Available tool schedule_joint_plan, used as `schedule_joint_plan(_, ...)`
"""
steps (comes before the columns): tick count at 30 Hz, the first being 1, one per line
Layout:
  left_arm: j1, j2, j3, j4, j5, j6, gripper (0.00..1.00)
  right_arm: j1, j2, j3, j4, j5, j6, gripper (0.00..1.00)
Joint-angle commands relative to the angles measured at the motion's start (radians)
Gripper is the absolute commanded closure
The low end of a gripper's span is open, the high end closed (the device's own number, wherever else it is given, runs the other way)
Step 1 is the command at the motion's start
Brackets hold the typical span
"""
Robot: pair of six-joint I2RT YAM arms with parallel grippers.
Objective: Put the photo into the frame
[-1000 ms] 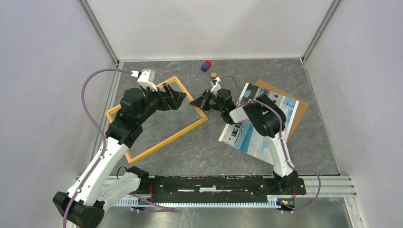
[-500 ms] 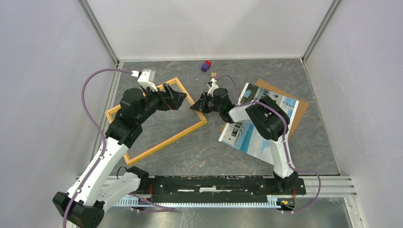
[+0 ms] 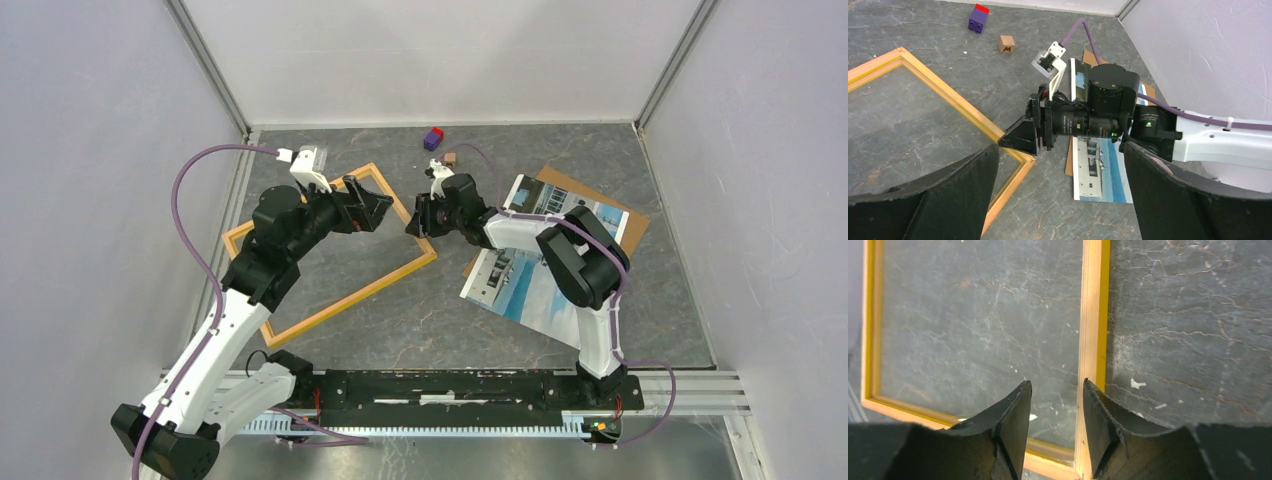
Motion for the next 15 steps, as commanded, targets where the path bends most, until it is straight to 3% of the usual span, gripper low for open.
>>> schedule_joint_plan(1, 0.005, 0.001, 0.009, 0.04, 0.024, -0.04, 0.0, 0.01, -0.072, 0.035, -0.12, 0.064, -0.157, 0.5)
schedule_joint_plan(9, 0.005, 0.014, 0.007, 0.046, 0.031, -0.046, 0.0, 0.02, -0.043, 0.075, -0.179, 0.103, -0.216, 0.49)
schedule_joint_plan(15, 0.005, 0.029, 0.008, 0.046, 0.044, -0.051, 0.0, 0.035, 0.014, 0.147, -0.26, 0.166, -0.286, 0.6)
